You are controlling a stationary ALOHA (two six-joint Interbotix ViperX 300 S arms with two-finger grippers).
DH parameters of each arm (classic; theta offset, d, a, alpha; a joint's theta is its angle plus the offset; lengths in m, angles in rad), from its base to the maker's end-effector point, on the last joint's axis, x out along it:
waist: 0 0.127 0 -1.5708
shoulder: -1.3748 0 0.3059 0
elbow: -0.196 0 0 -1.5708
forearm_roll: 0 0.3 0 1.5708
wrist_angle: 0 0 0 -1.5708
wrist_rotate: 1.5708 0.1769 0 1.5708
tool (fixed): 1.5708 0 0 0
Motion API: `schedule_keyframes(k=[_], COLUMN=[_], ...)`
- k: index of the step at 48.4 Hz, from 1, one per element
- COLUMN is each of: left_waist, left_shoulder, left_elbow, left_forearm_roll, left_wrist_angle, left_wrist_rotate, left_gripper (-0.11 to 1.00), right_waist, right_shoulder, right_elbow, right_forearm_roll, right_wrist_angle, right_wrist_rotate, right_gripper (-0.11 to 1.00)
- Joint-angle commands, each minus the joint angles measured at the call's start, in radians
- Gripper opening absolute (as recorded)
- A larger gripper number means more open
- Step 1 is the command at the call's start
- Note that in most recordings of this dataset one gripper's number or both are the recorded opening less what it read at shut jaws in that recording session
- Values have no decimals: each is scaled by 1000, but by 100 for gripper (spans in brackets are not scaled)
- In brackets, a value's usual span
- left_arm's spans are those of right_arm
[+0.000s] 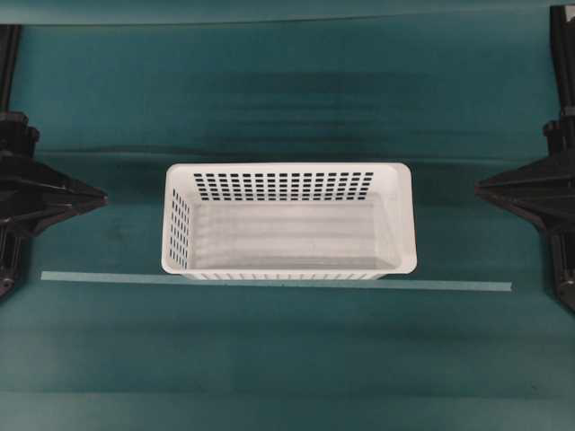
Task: Lift the white basket with both hands.
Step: 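Move both grippers inward toward the short ends of the white basket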
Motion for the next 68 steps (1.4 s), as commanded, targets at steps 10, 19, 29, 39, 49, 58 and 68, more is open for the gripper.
schedule_keyframes(k=[10,19,29,39,49,58,68], left_waist=[-23,-21,-23,-23,-23,-20,-25], left_shoulder=[144,153,167,198,261,339,400], left_elbow=[-89,-156,-256,-313,-351,-405,-469], left_forearm_roll=[17,17,17,17,17,17,17], left_wrist_angle=[35,100,336,486,541,624,822], left_wrist_rotate=[-253,-407,-653,-859,-965,-1035,-1134], left_gripper=[-3,-3,-3,-3,-3,-3,-3], right_waist=[-18,-46,-75,-110,-155,-207,-216], right_shoulder=[98,196,276,327,337,411,529], right_elbow=[-86,-222,-314,-357,-380,-420,-503], right_forearm_roll=[175,298,308,313,279,273,284], right_wrist_angle=[124,337,514,597,749,979,1220], right_wrist_rotate=[114,288,442,606,666,713,735], right_gripper=[0,0,0,0,0,0,0])
